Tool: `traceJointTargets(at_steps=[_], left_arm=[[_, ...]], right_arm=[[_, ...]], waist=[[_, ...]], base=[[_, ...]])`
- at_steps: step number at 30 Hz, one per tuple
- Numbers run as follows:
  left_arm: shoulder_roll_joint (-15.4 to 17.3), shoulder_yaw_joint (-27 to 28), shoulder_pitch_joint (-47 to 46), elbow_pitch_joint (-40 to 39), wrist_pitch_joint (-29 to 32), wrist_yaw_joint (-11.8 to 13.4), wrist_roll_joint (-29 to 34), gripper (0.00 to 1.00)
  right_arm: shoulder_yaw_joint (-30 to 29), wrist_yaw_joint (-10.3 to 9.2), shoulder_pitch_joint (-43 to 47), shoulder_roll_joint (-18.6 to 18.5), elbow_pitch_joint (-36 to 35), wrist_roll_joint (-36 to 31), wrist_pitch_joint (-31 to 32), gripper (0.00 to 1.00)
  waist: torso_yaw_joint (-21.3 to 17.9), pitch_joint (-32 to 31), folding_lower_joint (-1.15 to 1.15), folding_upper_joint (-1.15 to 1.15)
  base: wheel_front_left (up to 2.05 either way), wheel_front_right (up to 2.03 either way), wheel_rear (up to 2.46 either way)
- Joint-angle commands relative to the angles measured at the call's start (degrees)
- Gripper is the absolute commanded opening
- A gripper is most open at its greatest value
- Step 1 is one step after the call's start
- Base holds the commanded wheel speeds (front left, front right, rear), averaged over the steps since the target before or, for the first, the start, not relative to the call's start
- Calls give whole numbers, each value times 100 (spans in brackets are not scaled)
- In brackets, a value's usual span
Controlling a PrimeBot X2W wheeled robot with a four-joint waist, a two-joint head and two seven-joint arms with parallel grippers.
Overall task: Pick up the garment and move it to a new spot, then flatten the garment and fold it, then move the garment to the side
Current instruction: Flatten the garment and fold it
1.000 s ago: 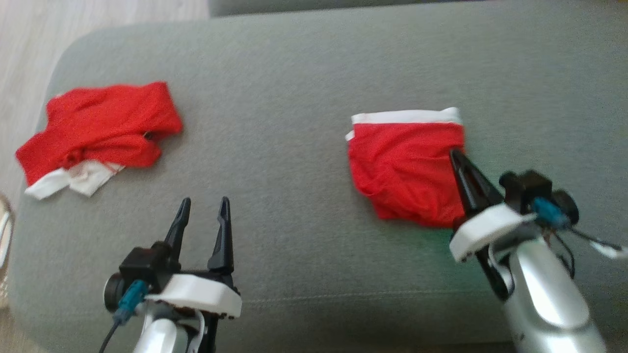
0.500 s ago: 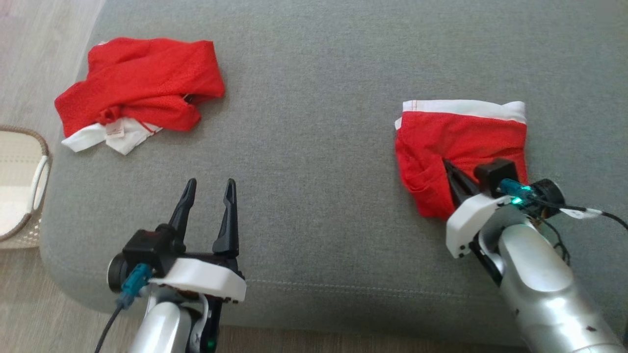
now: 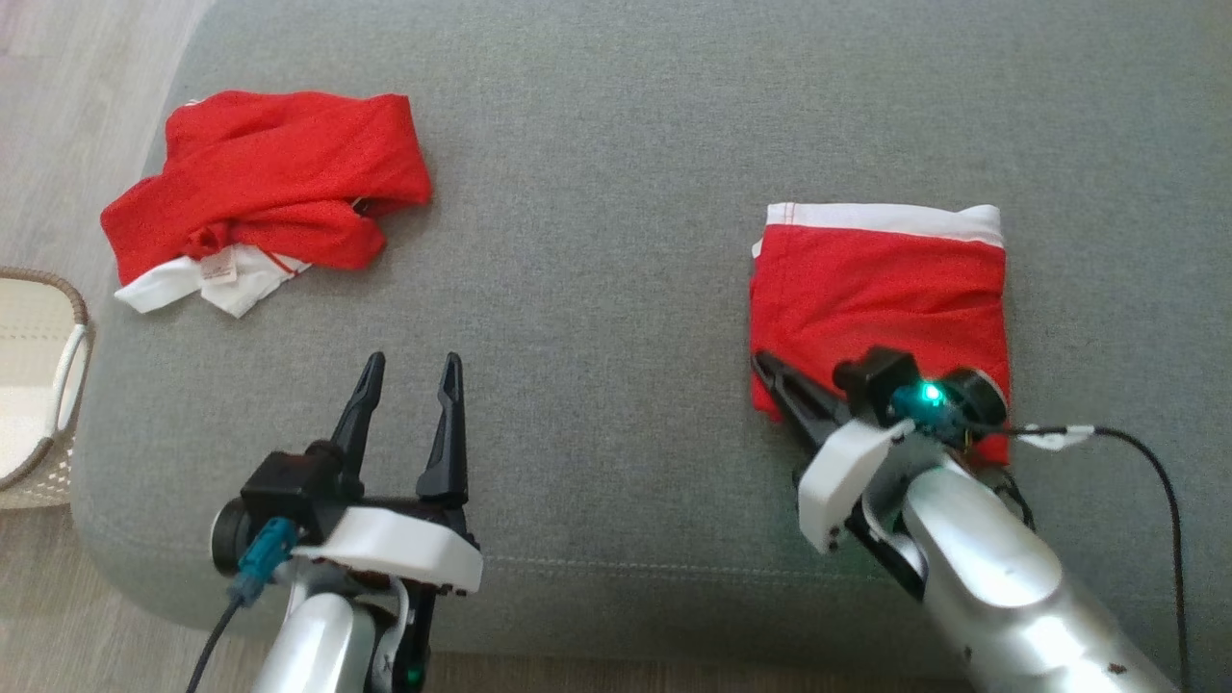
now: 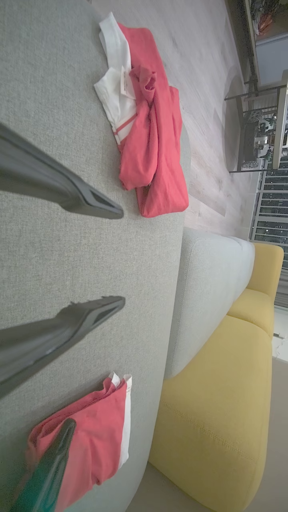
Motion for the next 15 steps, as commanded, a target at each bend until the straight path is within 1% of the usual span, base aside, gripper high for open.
traceJointTargets(at_steps=[1,10,13,15], left_arm=[[14,170,-233,-170,-70,30,-29,100],[14,201,-251,-125,-70,14,-6,100],[14,248,-233,-117,-70,19,11,100],[14,278,-211,-129,-70,15,28,100]], right_arm=[[200,-1,54,-9,-113,118,-59,0],[550,-1,-111,-49,362,560,-59,0],[553,-1,-206,-56,273,658,-60,0],[452,-1,-242,-82,104,706,-60,0]], waist=[[-5,6,0,0],[-17,-6,0,0],[-84,-69,0,0],[-153,-135,0,0]], base=[[0,0,0],[0,0,0],[0,0,0],[0,0,0]])
